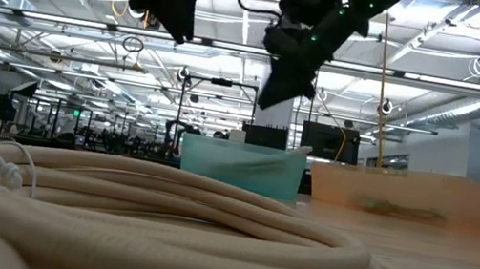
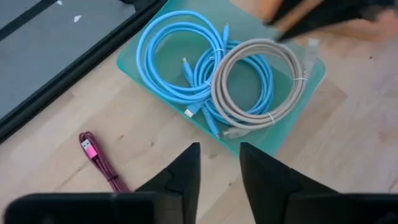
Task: Pick & Place USB Port
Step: Put the top brown charger cable into the green bin
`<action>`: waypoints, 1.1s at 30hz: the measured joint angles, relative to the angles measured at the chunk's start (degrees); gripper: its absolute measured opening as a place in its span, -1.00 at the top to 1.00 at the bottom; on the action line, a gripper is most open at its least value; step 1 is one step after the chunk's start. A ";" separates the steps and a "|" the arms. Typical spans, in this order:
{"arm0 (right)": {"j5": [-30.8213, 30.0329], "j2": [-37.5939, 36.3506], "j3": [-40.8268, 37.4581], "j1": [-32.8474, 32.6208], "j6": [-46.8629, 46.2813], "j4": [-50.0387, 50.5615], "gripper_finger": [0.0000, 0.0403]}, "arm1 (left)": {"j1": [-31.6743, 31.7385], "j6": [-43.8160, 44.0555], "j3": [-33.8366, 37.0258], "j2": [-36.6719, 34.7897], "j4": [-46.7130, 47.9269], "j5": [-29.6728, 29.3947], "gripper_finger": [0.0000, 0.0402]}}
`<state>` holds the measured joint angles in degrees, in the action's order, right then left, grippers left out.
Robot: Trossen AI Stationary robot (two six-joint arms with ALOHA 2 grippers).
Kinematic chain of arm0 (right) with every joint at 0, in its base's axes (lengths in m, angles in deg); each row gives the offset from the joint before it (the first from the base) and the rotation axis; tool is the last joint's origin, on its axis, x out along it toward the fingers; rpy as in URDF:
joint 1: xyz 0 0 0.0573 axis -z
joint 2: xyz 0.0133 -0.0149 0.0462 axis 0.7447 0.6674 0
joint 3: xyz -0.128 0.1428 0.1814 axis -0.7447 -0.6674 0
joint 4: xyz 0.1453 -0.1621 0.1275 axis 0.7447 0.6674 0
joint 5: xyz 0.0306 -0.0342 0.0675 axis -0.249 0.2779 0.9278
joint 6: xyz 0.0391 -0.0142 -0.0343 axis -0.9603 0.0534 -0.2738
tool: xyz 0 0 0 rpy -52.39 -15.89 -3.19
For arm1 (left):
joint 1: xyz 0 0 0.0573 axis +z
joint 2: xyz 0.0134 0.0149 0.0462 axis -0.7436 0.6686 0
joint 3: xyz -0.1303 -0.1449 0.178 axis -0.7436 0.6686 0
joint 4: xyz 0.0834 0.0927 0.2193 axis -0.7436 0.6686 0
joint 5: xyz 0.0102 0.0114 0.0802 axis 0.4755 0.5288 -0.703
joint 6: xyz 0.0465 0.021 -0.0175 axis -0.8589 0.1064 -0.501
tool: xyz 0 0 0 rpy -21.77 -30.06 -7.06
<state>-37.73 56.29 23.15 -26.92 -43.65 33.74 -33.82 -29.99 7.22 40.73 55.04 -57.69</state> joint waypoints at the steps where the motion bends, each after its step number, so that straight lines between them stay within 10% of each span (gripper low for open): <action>1: 1.57 -0.10 0.00 -0.34 -0.30 2.78 0.69 | 0.00 -0.07 0.00 0.00 0.12 0.00 0.50; 10: 4.98 -0.06 -0.02 -4.04 1.47 13.81 0.99 | 0.02 -1.77 0.00 0.00 0.37 -0.02 0.97; 33: -0.61 7.42 0.02 -6.01 5.58 17.42 1.00 | 0.02 -0.32 0.00 0.00 -0.03 -1.64 0.95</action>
<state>-38.34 63.72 23.16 -32.93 -38.07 51.16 -33.80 -30.32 7.22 40.73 55.01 -59.33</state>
